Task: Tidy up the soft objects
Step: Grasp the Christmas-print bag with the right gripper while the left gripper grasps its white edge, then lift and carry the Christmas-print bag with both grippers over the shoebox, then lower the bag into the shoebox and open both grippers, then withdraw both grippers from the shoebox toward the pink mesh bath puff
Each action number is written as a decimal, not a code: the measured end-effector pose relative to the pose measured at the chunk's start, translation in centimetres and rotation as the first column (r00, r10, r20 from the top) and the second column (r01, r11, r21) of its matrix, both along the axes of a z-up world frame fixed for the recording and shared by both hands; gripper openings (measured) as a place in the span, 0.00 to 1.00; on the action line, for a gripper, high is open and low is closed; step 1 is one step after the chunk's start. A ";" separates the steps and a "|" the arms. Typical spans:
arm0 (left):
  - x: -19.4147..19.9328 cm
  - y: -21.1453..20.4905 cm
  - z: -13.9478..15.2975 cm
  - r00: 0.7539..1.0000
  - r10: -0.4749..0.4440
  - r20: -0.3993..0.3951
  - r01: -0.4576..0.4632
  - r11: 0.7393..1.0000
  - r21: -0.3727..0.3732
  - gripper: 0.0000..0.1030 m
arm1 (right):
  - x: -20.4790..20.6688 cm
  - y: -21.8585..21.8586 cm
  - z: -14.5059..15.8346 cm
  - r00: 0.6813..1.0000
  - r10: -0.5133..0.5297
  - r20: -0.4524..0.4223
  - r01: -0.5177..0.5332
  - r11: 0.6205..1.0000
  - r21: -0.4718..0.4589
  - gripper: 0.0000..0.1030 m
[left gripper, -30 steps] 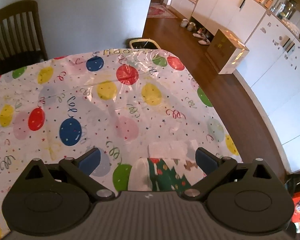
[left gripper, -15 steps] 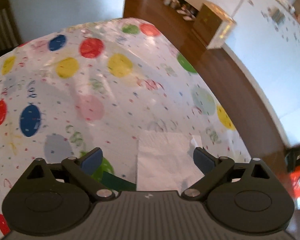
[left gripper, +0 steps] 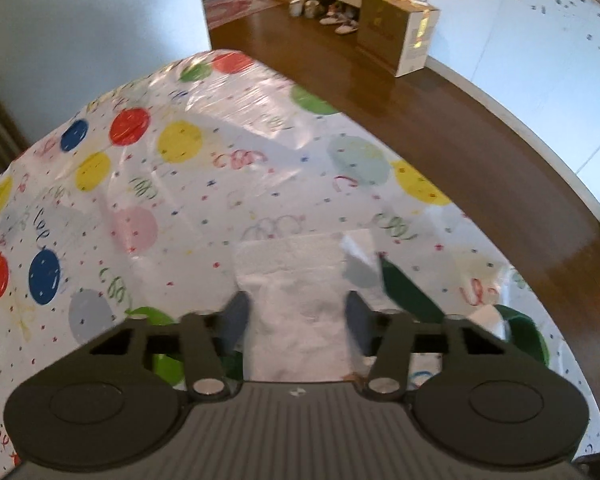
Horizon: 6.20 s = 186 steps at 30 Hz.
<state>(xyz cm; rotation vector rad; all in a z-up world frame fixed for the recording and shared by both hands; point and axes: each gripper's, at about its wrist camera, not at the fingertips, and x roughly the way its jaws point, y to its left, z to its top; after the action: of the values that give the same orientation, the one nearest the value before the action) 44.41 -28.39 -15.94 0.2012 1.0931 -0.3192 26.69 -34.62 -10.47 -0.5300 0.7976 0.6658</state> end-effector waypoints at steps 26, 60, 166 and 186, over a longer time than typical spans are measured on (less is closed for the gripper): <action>-3.2 8.2 8.2 0.977 0.188 0.096 -0.167 0.967 -0.194 0.04 | -0.1 -2.4 3.5 0.983 -0.182 -0.013 0.182 0.980 0.077 0.06; -28.4 27.3 18.4 0.937 0.327 0.123 -0.281 0.916 -0.286 0.04 | -12.6 10.5 16.8 0.982 0.002 -0.188 0.049 0.962 0.268 0.05; -35.2 68.4 12.1 0.712 0.692 0.117 -0.686 0.722 -0.091 0.70 | -10.2 55.6 10.0 0.940 0.205 -0.272 -0.129 0.953 0.274 0.72; -31.4 61.1 16.8 0.793 0.575 0.199 -0.537 0.815 -0.217 1.00 | -9.0 46.0 8.6 0.980 0.110 -0.167 -0.083 0.984 0.157 0.95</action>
<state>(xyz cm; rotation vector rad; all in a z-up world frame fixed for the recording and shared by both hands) 13.02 32.73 0.87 -0.2179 0.8177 0.1607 17.69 11.39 -1.87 -0.3787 0.8830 0.8643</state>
